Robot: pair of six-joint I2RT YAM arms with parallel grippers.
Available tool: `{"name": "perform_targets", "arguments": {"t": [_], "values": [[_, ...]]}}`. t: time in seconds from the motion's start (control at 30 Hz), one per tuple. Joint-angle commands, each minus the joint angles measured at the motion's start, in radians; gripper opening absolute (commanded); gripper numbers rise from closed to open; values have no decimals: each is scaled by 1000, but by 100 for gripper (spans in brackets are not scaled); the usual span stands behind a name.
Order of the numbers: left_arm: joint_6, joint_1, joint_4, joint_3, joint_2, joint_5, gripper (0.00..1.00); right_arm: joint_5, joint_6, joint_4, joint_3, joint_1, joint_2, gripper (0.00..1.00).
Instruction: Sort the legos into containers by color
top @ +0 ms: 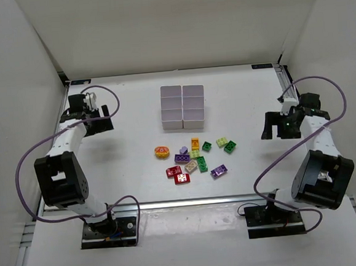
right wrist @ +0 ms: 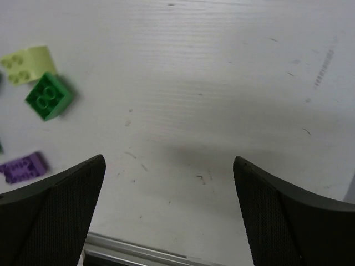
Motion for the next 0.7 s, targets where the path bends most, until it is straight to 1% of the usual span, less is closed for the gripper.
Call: {"name": "perform_targets", "arguments": {"t": [0.0, 0.03, 0.07, 0.1, 0.13, 0.2, 0.27, 0.3, 0.37, 0.4, 0.5, 0.53, 0.67], "values": [[114, -11, -47, 58, -17, 152, 99, -203, -187, -134, 59, 92, -48, 99], [182, -11, -68, 59, -22, 190, 100, -261, -263, -171, 56, 116, -64, 99], [222, -11, -87, 64, -29, 233, 99, -297, -381, -199, 46, 148, -82, 98], [259, -11, -99, 67, -46, 311, 99, -296, -400, -190, 31, 223, -117, 95], [320, -11, -115, 67, -55, 342, 99, -299, -418, -181, 14, 260, -130, 94], [375, -13, -141, 68, -74, 409, 99, -325, -509, -161, -23, 375, -142, 89], [440, -13, -161, 78, -78, 440, 99, -355, -567, -138, -56, 423, -138, 88], [455, -11, -179, 93, -74, 460, 99, -369, -636, -104, -67, 442, -133, 89], [483, -14, -200, 116, -66, 480, 99, -400, -713, -79, -82, 472, -107, 89], [488, -14, -205, 128, -60, 480, 99, -406, -791, -76, -76, 481, -90, 89], [498, -20, -219, 174, -34, 490, 99, -421, -930, -147, -35, 497, 2, 91], [498, -19, -222, 191, -23, 490, 99, -417, -1022, -159, -29, 494, 16, 92], [488, -23, -222, 226, 1, 479, 99, -389, -1152, -101, -20, 469, 92, 95]]}}
